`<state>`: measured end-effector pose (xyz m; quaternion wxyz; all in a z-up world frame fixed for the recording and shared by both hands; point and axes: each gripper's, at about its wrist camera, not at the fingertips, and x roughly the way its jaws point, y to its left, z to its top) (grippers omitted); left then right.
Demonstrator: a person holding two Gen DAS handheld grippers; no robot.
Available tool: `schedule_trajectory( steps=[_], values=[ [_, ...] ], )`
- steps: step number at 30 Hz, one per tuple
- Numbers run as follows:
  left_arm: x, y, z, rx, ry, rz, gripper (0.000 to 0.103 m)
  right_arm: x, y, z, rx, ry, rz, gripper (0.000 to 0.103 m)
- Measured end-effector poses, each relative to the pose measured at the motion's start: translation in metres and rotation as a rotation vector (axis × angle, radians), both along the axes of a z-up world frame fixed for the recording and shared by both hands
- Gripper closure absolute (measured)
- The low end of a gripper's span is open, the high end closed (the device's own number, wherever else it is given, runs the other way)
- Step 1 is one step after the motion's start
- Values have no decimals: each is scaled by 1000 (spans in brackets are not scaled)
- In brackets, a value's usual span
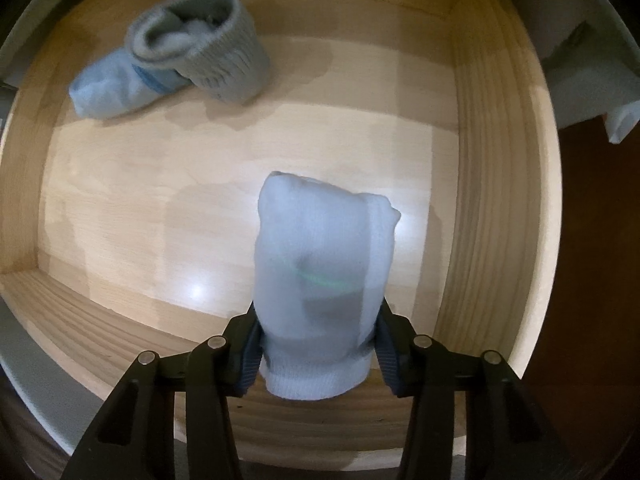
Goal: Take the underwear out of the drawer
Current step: 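Carry the white rolled sock up over the white box with the right tool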
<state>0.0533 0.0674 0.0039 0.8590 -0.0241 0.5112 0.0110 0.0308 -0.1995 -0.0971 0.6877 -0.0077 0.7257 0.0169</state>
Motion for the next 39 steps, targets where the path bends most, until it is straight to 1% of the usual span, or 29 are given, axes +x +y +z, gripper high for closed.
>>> schedule_trajectory(
  steps=[5,10,19,25,28,31,34,36,39],
  values=[
    [0,-3,-2,0,9,-16,57,-3,1,23,35,-102,-1,60],
    [1,-1,-3,-5,20,-11,57,-8,-1,52,41,-163,14,61],
    [1,-2,-4,-3,28,-10,57,-16,-16,131,97,-283,26,61],
    [1,-1,-4,-2,29,-8,57,-10,-16,176,100,-348,44,61],
    [1,-1,-4,0,29,-8,57,-3,-18,201,96,-392,49,61],
    [0,-2,-4,5,28,-6,57,4,-13,215,93,-428,46,61],
    [1,-3,-5,5,29,-6,57,16,-15,235,93,-456,38,60],
    [0,-3,-4,10,29,-5,57,27,-13,245,73,-478,40,60],
    [0,-2,-4,10,25,-5,57,44,-12,261,81,-499,29,60]
  ],
)
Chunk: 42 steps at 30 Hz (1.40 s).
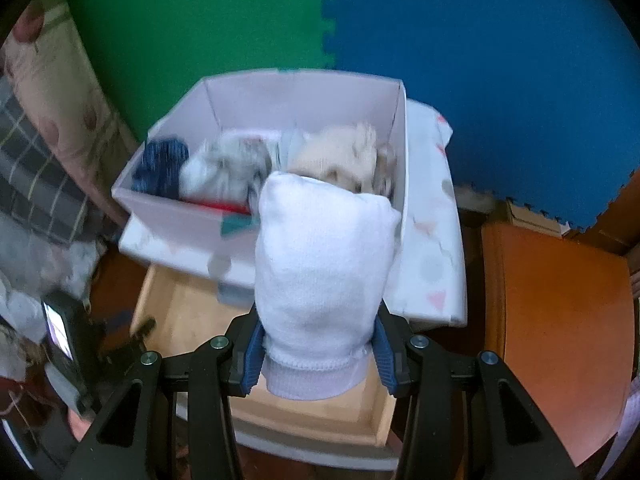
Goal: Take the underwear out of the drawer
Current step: 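Carry the white rolled sock up over the white box with the right tool, then lower the white sock into the box and open the right tool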
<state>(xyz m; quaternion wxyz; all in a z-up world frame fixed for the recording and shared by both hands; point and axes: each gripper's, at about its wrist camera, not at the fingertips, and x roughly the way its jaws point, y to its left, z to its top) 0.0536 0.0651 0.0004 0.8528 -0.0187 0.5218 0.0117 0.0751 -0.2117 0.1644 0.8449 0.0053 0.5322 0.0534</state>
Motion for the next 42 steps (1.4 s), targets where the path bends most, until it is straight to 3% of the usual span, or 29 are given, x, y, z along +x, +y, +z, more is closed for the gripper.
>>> schedule_trajectory(
  steps=[8,20,30,38,42],
  values=[
    [1,3,1,-5,-3,4,57,59,16,24,11,-39,-23,60],
    [0,1,1,0,-6,4,57,115,55,-30,11,60,-7,59],
    [0,1,1,2,-5,4,57,120,66,-58,-5,99,-7,56],
    [-1,0,0,9,-3,3,57,113,63,-47,3,67,-11,43],
    [0,1,-1,9,4,4,57,105,64,-37,-10,39,9,43]
  ],
)
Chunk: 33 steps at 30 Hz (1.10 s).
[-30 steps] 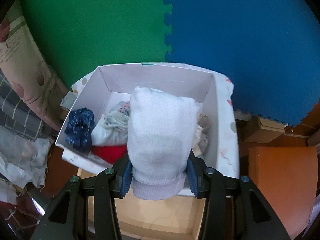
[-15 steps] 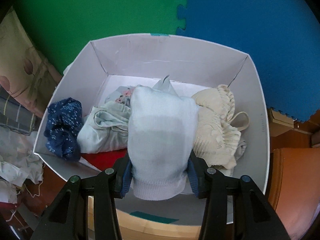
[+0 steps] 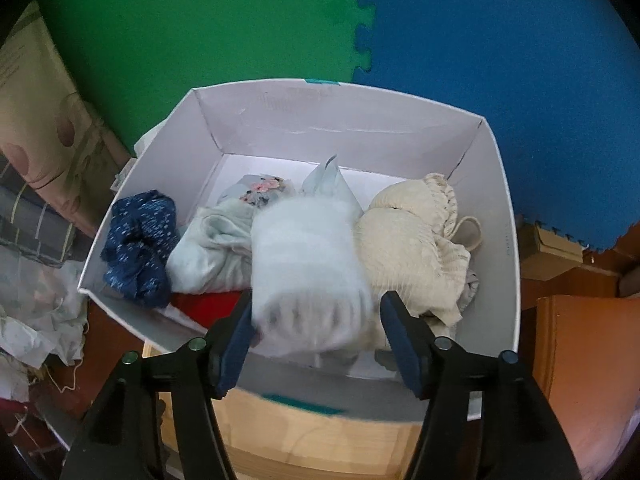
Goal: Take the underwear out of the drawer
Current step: 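Lower the white sock into the box and open the right tool, then move the right tool back into the drawer toward the grey ribbed sock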
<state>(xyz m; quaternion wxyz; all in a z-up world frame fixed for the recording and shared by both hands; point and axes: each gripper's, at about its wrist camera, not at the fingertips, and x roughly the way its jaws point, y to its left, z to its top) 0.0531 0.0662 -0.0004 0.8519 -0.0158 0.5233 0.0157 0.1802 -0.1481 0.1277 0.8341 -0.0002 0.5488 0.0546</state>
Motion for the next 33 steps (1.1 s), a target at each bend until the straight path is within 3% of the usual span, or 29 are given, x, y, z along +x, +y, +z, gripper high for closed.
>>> schedule_trajectory(
  steps=[13,23,33],
  values=[
    [0,3,-1,-2,8,12,57,-68,-14,24,36,-79,62,43],
    [2,10,-3,-13,24,40,57,-125,-28,-35,17,-32,146,44],
    [4,22,-3,-60,36,76,57,-132,-6,-102,-21,22,257,50]
  ],
)
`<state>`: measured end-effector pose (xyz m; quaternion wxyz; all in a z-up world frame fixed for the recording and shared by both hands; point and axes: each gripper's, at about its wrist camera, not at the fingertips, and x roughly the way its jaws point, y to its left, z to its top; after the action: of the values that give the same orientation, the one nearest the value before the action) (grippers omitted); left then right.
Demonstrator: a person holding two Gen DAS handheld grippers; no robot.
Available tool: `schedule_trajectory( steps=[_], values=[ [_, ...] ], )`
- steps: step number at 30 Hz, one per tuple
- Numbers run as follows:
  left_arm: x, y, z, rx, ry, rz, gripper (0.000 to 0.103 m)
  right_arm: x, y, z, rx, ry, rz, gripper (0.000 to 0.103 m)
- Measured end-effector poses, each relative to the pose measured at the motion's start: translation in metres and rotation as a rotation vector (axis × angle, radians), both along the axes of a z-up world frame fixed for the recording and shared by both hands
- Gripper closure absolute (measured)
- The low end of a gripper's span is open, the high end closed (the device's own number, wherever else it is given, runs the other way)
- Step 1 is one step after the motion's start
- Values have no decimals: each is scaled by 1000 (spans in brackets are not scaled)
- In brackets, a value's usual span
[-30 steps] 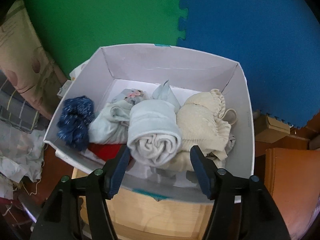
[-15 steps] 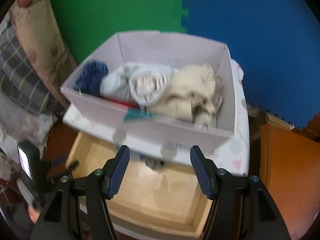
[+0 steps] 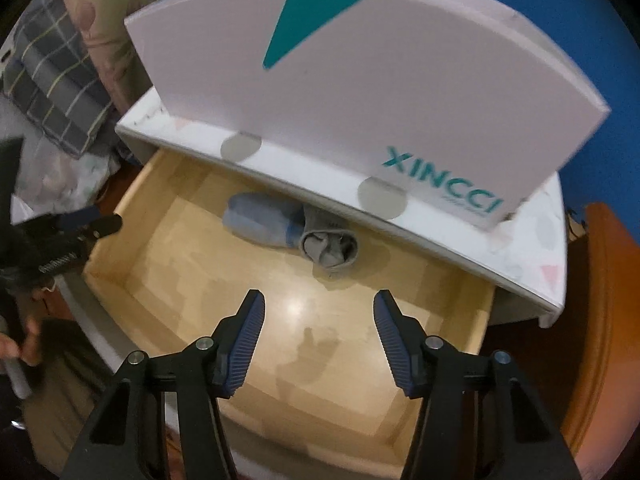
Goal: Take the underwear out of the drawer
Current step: 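Move the right tool back into the drawer toward the grey ribbed sock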
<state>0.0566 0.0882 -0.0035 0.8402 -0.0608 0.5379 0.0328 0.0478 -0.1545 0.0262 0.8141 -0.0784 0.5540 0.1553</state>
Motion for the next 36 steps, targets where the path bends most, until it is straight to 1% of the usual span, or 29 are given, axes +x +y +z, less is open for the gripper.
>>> schedule_trajectory(
  steps=[6,11,15,18,21,27,31,33,34,36],
  values=[
    [-2,7,1,-3,-1,35,57,8,10,-22,-15,-17,38,50],
    [-8,18,5,-4,-13,85,57,18,12,-35,-17,-21,60,50],
    [-12,29,6,-32,-4,135,57,28,13,-45,-27,-18,70,50],
    [-14,34,7,-41,-15,162,57,35,14,-50,-19,-17,73,50],
    [-13,33,5,-49,3,157,57,40,15,-56,-31,-13,80,50],
    [-11,27,5,-13,3,130,57,52,15,-69,-63,-9,85,50],
    [-10,25,4,-8,7,121,57,58,14,-76,-82,-7,92,50],
    [-9,24,3,-4,11,115,57,60,15,-80,-90,-7,99,56],
    [-9,23,3,4,9,111,57,60,15,-81,-96,-5,100,61],
    [-8,22,3,10,9,105,57,60,15,-82,-107,-15,108,63]
  ],
)
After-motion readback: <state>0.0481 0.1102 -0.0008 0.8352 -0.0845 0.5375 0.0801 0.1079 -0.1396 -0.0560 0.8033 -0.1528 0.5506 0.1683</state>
